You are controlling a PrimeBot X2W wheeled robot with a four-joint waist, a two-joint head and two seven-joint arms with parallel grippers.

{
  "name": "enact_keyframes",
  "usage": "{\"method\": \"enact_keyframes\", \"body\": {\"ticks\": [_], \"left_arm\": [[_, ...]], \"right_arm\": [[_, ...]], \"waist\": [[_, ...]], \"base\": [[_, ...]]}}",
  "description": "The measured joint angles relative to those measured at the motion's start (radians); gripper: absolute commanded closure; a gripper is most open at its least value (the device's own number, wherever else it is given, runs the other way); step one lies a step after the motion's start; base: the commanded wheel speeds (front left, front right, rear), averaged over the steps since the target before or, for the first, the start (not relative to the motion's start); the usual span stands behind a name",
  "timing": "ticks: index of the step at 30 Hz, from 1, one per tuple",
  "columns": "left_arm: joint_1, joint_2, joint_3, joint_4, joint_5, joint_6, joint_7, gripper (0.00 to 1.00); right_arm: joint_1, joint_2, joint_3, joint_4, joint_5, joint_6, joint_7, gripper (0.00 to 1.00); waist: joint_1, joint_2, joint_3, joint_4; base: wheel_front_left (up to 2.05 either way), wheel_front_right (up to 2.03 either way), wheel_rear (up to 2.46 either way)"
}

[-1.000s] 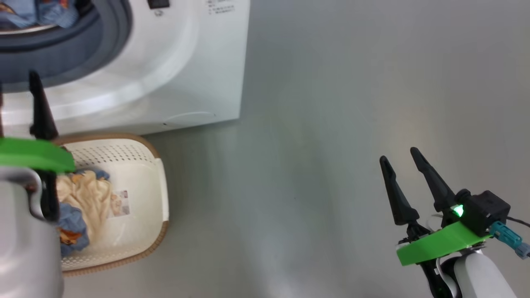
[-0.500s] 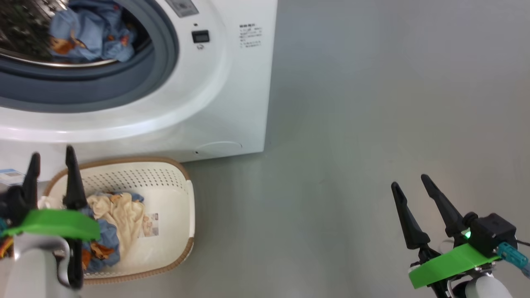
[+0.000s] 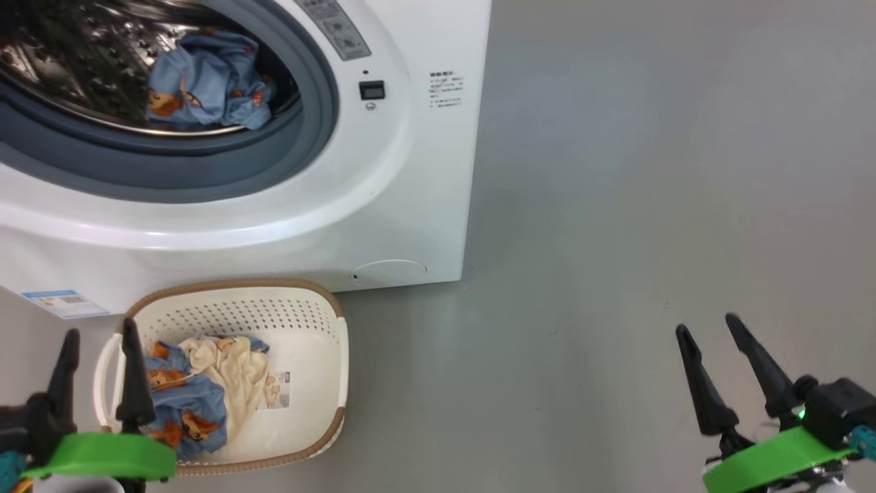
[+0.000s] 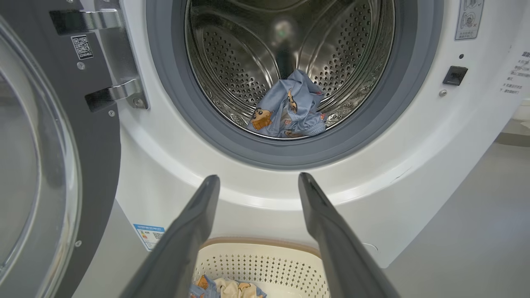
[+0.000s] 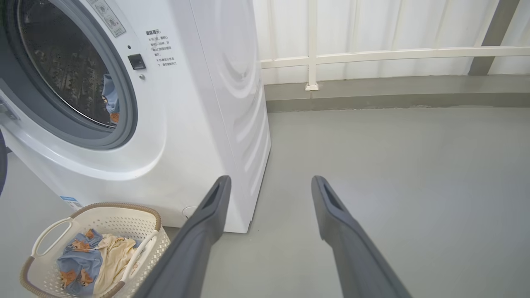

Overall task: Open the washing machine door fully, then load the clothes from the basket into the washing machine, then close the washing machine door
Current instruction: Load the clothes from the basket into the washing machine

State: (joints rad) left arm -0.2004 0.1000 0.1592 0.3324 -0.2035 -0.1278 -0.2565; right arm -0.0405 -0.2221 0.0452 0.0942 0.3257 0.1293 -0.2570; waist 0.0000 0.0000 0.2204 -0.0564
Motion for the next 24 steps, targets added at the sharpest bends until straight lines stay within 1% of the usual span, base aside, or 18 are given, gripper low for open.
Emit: {"method": "enact_keyframes", "body": {"ticks": [5,12,18,24], "left_arm": [[0.064,-0.008,0.004,-0.061,0.009,0.0,0.0,0.0],[0.158,-0.018,0.014,-0.143,0.026,0.0,0.0,0.0],[0.176,-0.033,0.021,-0.167,0.031,0.0,0.0,0.0],[0.176,-0.037,0.019,-0.169,0.034,0.0,0.0,0.0]], "right_arm": [[0.036,0.0,-0.004,-0.001,0.001,0.0,0.0,0.0],[0.059,0.001,-0.021,-0.008,0.001,0.0,0.0,0.0],[0.066,0.004,-0.024,-0.008,0.001,0.0,0.0,0.0],[0.065,0.005,-0.023,-0.008,0.001,0.0,0.0,0.0]], "waist": [[0.0,0.0,-0.021,0.007],[0.0,0.0,-0.03,-0.002],[0.0,0.0,-0.025,-0.003],[0.0,0.0,-0.026,-0.005]], "base": [[0.0,0.0,0.0],[0.0,0.0,0.0],[0.0,0.0,0.0],[0.0,0.0,0.0]]}}
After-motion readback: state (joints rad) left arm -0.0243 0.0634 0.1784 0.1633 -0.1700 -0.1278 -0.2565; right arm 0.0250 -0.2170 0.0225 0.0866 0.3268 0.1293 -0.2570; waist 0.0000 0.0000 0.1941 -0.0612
